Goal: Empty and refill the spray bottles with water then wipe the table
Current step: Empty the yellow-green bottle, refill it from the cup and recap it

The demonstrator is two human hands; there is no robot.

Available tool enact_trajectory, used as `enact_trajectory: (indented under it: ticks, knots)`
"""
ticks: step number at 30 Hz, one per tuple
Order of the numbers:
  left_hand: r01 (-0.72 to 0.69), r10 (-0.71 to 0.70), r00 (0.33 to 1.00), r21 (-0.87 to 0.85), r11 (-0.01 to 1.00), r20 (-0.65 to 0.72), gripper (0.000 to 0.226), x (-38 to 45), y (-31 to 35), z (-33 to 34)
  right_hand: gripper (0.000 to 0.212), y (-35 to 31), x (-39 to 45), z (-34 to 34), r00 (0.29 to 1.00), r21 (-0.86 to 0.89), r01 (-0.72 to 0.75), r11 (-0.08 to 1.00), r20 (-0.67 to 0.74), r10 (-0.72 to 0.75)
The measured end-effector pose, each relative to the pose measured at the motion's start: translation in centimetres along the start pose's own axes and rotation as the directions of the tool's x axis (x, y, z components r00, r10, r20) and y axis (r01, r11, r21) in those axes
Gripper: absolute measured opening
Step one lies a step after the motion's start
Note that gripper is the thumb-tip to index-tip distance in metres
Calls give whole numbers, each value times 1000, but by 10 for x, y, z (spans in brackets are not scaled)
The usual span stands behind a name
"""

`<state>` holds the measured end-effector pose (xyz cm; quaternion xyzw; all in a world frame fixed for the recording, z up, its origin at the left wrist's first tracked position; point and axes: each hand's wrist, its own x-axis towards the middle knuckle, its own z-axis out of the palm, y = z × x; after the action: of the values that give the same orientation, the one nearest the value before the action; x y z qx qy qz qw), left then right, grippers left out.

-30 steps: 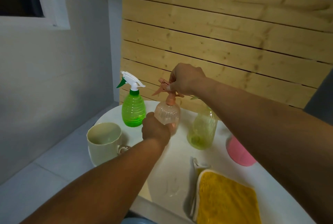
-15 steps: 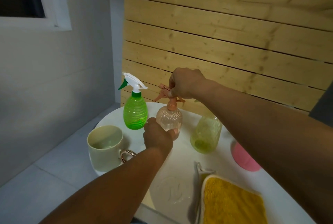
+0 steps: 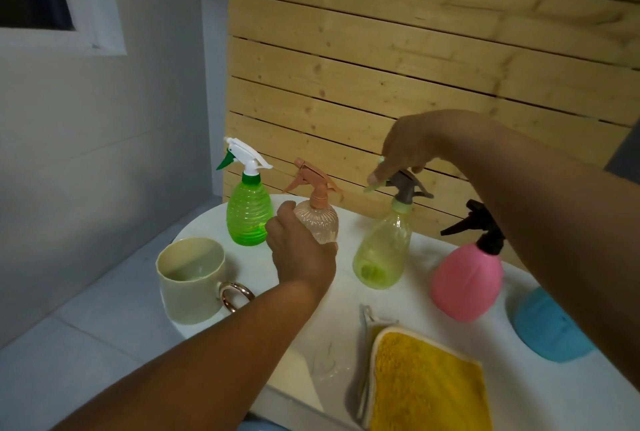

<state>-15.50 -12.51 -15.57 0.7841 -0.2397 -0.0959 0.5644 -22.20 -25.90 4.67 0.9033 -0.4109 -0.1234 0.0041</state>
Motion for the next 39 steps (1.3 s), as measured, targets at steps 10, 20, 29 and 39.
enact_trajectory:
  ticks: [10,20,29,39]
  knots:
    - [-171,197,948,-121,978,249,112,-29,29,-9,26,6,-53,10,995,120,66,991,-85,-56]
    - [-305,350,866,-179,935,358,126,-73,32,-75,25,-18,-145,-34,968,407,235,883,-177,-176]
    - [-345,356,877,-94,934,322,102,-126,-8,-146,42,-39,-187,9,963,543,264,797,-100,-251]
    - [-211,240,846,-114,971,477,78,-154,-46,-209,47,-55,-205,79,962,741,169,650,20,-274]
